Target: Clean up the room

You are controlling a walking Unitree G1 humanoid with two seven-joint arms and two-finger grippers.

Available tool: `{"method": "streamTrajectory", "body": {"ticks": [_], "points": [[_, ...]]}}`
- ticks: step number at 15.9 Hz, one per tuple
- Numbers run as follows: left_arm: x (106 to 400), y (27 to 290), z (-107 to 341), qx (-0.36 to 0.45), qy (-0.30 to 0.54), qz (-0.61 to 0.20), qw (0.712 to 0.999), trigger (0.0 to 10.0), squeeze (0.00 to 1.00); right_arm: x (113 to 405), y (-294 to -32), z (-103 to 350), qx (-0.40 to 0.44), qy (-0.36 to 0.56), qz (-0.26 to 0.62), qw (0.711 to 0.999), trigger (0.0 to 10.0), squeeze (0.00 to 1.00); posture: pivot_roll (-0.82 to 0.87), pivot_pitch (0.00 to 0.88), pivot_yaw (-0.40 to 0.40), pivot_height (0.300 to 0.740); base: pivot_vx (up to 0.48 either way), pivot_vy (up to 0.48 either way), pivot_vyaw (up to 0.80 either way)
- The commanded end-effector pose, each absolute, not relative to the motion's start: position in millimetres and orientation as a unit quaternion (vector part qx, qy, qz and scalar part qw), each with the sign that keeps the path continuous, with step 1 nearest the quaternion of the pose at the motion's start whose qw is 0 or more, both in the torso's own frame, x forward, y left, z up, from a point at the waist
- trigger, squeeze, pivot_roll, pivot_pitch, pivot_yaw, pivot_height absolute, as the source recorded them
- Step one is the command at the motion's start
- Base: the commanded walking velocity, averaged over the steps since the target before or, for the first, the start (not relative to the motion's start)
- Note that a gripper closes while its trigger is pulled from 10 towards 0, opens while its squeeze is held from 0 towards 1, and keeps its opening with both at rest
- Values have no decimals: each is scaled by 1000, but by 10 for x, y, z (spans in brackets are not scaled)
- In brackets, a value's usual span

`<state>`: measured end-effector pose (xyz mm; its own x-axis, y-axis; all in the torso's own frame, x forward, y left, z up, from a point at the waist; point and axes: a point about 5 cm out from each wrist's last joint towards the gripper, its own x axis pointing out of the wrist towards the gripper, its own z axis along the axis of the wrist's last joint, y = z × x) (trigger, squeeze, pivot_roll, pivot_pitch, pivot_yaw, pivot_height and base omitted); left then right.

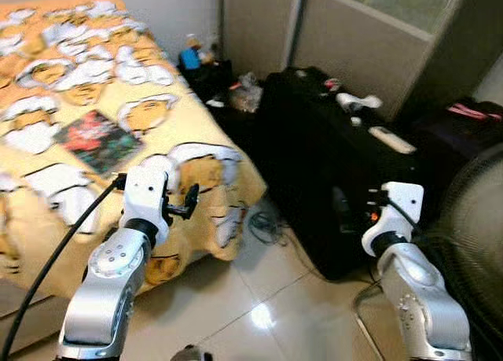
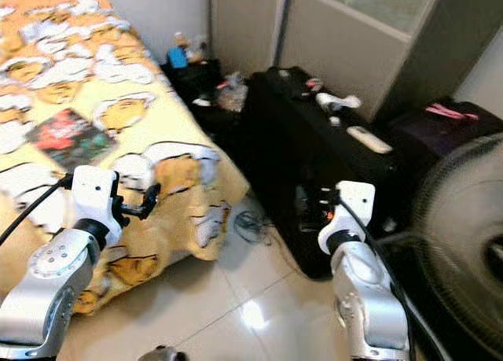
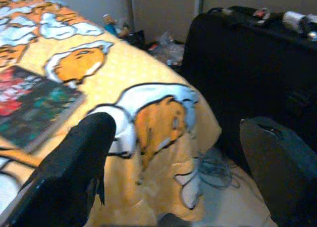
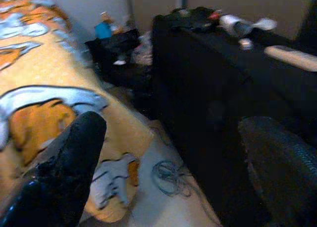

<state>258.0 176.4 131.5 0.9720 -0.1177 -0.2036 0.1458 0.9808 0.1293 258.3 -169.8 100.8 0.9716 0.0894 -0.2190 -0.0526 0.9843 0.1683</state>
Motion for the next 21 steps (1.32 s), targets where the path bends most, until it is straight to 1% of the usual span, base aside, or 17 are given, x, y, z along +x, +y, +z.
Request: {"method": "streamTrajectory", "body": {"ticks": [1, 8, 13, 18, 19, 21], "points": [[2570, 1754, 1329, 76, 94, -68, 990, 10000, 0, 2573, -1698, 1016, 83, 115, 42, 989, 10000, 0, -84, 0, -63, 740, 0, 420, 0], [2607, 1740, 1331, 78, 92, -69, 990, 10000, 0, 2619, -1670, 1064, 36, 96, 54, 993, 10000, 0, -92, 0, -64, 740, 0, 339, 0], [2604, 1739, 1344, 83, 87, -69, 990, 10000, 0, 2598, -1618, 1046, 49, 102, 68, 991, 10000, 0, -94, 0, -62, 740, 0, 354, 0], [2625, 1749, 1351, 77, 85, -65, 991, 10000, 0, 2639, -1592, 1068, 50, 100, 69, 991, 10000, 0, -102, 0, -54, 740, 0, 346, 0], [2625, 1750, 1350, 78, 85, -64, 991, 10000, 0, 2632, -1577, 1077, 65, 97, 80, 990, 10000, 1000, -102, 0, -54, 740, 0, 326, 0], [2623, 1749, 1354, 78, 83, -62, 992, 10000, 0, 2626, -1571, 1086, 67, 96, 83, 990, 10000, 1000, -101, 0, -52, 740, 0, 322, 0]]}}
